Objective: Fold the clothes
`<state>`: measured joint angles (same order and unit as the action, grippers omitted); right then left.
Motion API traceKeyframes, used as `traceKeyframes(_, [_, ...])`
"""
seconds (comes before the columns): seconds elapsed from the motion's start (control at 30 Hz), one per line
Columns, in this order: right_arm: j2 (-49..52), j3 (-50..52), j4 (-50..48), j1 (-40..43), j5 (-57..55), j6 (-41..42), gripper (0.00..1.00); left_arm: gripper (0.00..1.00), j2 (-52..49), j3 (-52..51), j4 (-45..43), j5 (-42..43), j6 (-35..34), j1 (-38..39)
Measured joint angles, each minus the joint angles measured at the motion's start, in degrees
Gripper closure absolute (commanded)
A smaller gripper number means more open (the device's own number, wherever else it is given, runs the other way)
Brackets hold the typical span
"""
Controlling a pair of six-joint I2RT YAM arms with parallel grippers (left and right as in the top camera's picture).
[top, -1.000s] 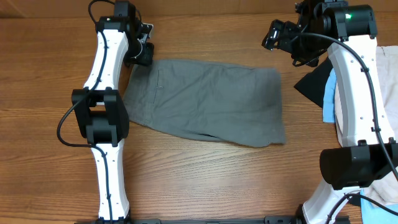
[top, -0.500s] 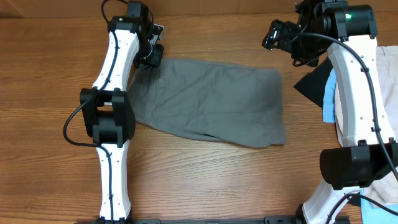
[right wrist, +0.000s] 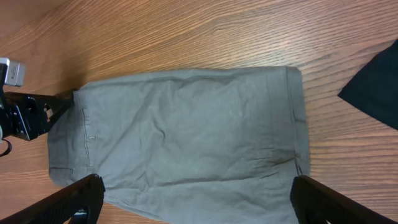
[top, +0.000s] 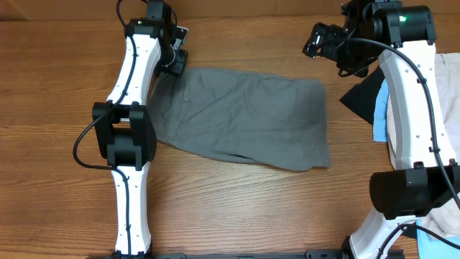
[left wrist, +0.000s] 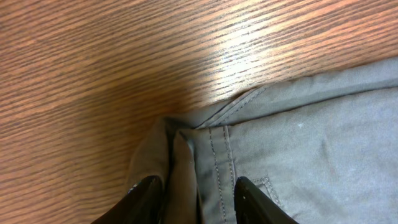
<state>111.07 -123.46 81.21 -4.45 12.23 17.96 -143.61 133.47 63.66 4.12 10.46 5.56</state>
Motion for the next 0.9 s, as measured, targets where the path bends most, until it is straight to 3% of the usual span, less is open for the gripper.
traceKeyframes(0.4, [0.00, 0.00, 0.00, 0.02, 0.00, 0.02, 0.00, 0.51, 0.00, 0.00, -1.33, -4.76, 0.04, 3.15])
traceKeyframes(0.73, [0.00, 0.00, 0.02, 0.00, 0.00, -0.02, 0.00, 0.39, 0.00, 0.00, -2.60, -7.02, 0.26, 4.44])
traceKeyframes(0.9, [0.00, 0.00, 0.00, 0.00, 0.00, 0.02, 0.00, 0.43, 0.00, 0.00, -3.96, -7.06, 0.72, 4.44])
